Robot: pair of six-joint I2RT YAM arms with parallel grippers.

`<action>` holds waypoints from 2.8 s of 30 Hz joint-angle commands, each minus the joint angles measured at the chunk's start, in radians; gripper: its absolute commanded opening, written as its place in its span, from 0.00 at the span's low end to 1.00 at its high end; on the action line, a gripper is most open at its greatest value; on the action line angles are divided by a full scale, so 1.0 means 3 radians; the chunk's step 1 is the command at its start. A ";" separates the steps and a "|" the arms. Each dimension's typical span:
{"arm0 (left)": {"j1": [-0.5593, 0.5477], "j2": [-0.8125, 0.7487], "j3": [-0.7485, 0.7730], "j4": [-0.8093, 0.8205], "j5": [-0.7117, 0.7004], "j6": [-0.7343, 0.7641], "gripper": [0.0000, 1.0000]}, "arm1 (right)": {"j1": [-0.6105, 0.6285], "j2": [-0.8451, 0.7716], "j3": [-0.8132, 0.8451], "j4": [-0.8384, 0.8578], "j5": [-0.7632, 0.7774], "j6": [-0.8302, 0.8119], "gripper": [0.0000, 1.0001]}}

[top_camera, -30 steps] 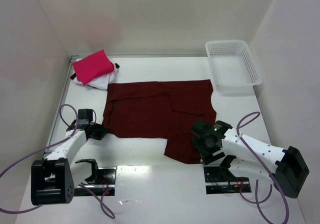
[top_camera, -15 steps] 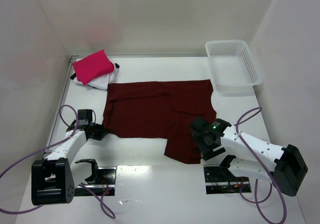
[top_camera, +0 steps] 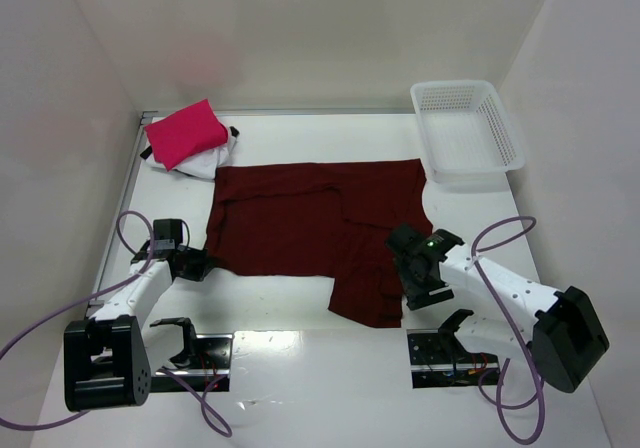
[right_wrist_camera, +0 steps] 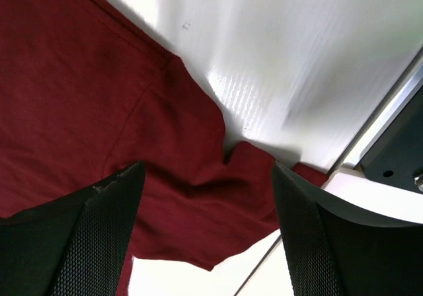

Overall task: Fold and stack the t-shirts
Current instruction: Grap the side of the flattened tshirt furthest away from the robot with both arms, then fold the other side of the tshirt into a rectangle

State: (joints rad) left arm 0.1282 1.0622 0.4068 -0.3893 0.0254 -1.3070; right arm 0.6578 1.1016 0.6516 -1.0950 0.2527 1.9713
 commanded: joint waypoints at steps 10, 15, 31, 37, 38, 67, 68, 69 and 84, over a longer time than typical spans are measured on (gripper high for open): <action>0.0079 0.0003 0.0009 -0.0001 0.0033 0.0097 0.00 | -0.0019 -0.0001 -0.0234 0.0336 -0.0132 0.1230 0.74; 0.0081 0.0003 0.0009 -0.0001 0.0033 0.0097 0.00 | -0.0019 0.0030 -0.0234 0.0339 -0.0101 0.1160 0.65; 0.0110 0.0003 0.0009 -0.0001 0.0002 0.0128 0.00 | -0.0019 0.0250 -0.0152 0.0352 -0.0101 0.0925 0.18; 0.0110 -0.0028 0.0009 -0.0001 0.0086 0.0254 0.00 | -0.0019 0.0087 -0.0183 0.0352 -0.0101 0.0925 0.00; 0.0110 -0.0028 0.0063 0.0024 0.0094 0.0295 0.00 | -0.0019 -0.0040 -0.0183 0.0352 -0.0072 0.0925 0.00; 0.0298 0.0292 0.1358 -0.0022 -0.0023 0.1212 0.00 | -0.1292 -0.0284 0.0195 0.2295 0.0508 -0.1581 0.00; 0.0307 0.0335 0.1384 -0.0005 -0.0011 0.1212 0.00 | -0.1323 -0.0247 0.0195 0.2453 0.0508 -0.1637 0.00; 0.0329 0.0412 0.1392 0.0058 0.0032 0.1212 0.00 | -0.1323 -0.0194 0.0203 0.2534 0.0508 -0.1685 0.00; 0.0329 0.1396 0.1843 0.0618 0.0130 0.1243 0.00 | -0.1533 0.0754 0.0640 0.3109 0.0569 -0.2189 0.00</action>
State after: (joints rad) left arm 0.2173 1.4376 0.8950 -0.2789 0.0729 -0.9668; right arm 0.2202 1.2939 0.8008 -0.2505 0.3794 1.3524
